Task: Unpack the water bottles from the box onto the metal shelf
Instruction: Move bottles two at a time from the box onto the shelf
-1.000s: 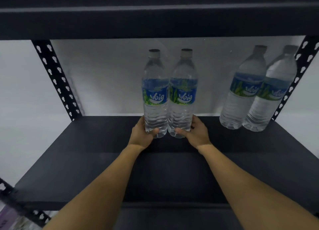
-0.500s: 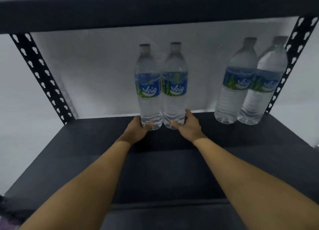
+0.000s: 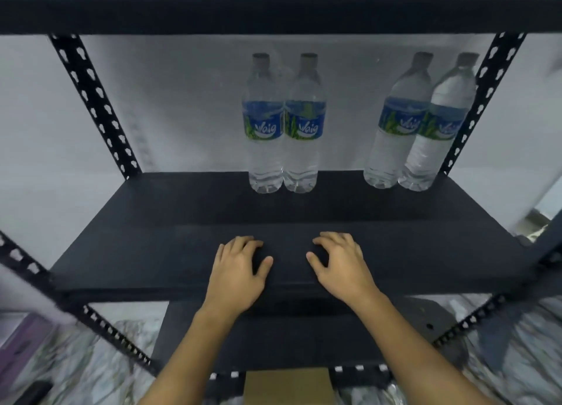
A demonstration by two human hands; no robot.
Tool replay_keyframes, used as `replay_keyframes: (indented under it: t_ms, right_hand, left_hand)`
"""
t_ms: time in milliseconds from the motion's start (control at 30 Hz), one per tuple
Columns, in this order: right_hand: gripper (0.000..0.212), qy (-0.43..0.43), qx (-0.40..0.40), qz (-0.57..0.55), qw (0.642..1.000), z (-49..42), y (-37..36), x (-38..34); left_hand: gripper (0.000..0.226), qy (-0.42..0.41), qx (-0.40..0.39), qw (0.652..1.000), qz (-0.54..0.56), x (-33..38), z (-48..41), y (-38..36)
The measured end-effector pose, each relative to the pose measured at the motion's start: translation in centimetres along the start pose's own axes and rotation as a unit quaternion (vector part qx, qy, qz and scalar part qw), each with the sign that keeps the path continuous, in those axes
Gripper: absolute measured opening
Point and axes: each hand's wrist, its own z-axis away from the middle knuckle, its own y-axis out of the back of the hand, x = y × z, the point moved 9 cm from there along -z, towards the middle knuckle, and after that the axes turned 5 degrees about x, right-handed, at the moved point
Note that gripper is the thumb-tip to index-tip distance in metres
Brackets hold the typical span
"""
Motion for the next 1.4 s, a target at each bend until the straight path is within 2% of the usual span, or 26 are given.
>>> replay_keyframes:
  t_ms: [167,267,333,433,533,633,700,800,933,1067,1200,1300,1400]
  right_hand:
    - [0.044,0.022,0.051,-0.034,0.998,7.5,0.3,-1.5]
    - [0.043,0.0,0.065,-0.063,0.996,12.1,-1.1,-0.8]
    - [0.045,-0.041,0.047,-0.08,0.995,15.2,-3.2,0.7]
    - [0.04,-0.101,-0.029,-0.087,0.991,19.9,-7.7,3.5]
    - [0.041,-0.15,-0.105,-0.096,0.978,24.6,-12.3,6.6]
    - [0.04,-0.23,-0.173,-0.123,0.95,29.3,-17.0,10.1]
    - [0.046,-0.278,-0.217,-0.129,0.927,32.5,-20.5,12.2]
    - [0.061,-0.337,-0.26,-0.148,0.893,36.6,-25.8,14.5]
    - [0.05,-0.386,-0.304,-0.146,0.859,40.4,-34.1,17.4]
    - [0.05,-0.415,-0.334,-0.142,0.834,43.7,-44.7,21.4]
    - [0.055,-0.411,-0.329,-0.132,0.84,44.7,-55.9,26.1]
    - [0.063,-0.434,-0.353,-0.146,0.816,46.1,-64.6,29.6]
    - [0.063,-0.433,-0.349,-0.162,0.815,46.1,-71.3,32.2]
  left_hand:
    - [0.046,-0.032,0.021,0.999,0.026,1.6,6.7,0.5]
    - [0.042,-0.022,0.031,0.997,0.07,1.0,10.7,0.0]
    - [0.042,0.018,-0.008,0.996,0.085,-0.9,14.0,-1.9]
    - [0.04,0.107,-0.118,0.984,0.083,-5.3,20.1,-6.7]
    - [0.039,0.197,-0.226,0.951,0.077,-9.0,26.3,-11.2]
    - [0.039,0.264,-0.284,0.918,0.079,-11.7,31.8,-15.3]
    - [0.04,0.305,-0.317,0.894,0.086,-13.2,35.3,-18.2]
    - [0.054,0.366,-0.343,0.858,0.108,-15.5,39.4,-22.7]
    - [0.07,0.436,-0.357,0.816,0.131,-20.8,44.5,-31.6]
    - [0.082,0.443,-0.369,0.811,0.101,-27.1,49.0,-42.7]
    - [0.084,0.476,-0.34,0.802,0.117,-29.9,48.9,-50.6]
    - [0.083,0.49,-0.347,0.796,0.08,-33.8,50.3,-57.7]
    - [0.093,0.483,-0.357,0.798,0.052,-37.4,51.2,-63.2]
